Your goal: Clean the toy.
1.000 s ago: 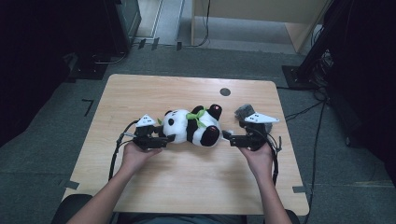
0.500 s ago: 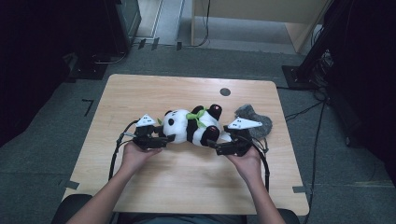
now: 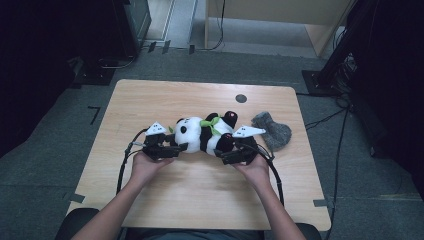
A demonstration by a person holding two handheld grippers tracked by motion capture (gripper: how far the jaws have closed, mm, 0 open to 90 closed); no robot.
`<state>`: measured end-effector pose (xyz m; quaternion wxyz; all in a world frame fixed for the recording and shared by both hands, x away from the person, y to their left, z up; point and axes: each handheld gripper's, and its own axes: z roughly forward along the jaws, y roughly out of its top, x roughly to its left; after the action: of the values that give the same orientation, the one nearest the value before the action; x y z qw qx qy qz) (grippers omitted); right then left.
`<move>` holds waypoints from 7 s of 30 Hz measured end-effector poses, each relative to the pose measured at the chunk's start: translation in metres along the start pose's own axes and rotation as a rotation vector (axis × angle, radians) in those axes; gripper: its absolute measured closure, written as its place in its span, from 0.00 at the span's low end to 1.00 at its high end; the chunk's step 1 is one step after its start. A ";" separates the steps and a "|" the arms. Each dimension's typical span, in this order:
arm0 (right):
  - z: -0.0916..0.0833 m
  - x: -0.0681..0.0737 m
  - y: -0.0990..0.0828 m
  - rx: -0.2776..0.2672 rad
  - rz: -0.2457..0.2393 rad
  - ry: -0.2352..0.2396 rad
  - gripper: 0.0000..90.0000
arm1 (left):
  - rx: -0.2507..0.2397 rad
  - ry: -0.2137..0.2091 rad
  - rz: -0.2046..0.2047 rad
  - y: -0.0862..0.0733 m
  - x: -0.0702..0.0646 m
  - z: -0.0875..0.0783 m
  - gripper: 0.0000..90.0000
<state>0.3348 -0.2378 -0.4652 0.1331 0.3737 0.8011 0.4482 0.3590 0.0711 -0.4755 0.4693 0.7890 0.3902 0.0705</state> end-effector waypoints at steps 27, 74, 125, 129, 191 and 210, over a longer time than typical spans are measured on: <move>-0.050 -0.015 0.031 -0.070 0.121 -0.085 0.57 | -0.064 -0.087 0.137 0.011 0.005 -0.029 0.20; -0.048 -0.014 0.021 -0.100 0.037 0.136 0.16 | -0.072 -0.195 0.084 0.013 0.020 -0.036 0.58; -0.053 -0.013 0.022 -0.096 0.236 0.074 0.51 | -0.119 -0.188 0.155 0.005 0.000 -0.023 0.21; -0.047 -0.008 0.021 -0.076 0.269 0.107 0.51 | -0.095 -0.156 0.181 0.003 -0.006 -0.018 0.20; -0.042 -0.006 0.016 -0.107 0.097 0.060 0.35 | -0.065 -0.143 0.082 0.010 0.000 -0.026 0.34; -0.042 0.000 0.015 -0.067 0.102 0.089 0.32 | -0.060 -0.168 0.025 0.008 0.007 -0.031 0.34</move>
<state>0.3192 -0.2590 -0.4289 0.0865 0.3891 0.7707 0.4971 0.3532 0.0950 -0.4536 0.5231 0.7824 0.3372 0.0217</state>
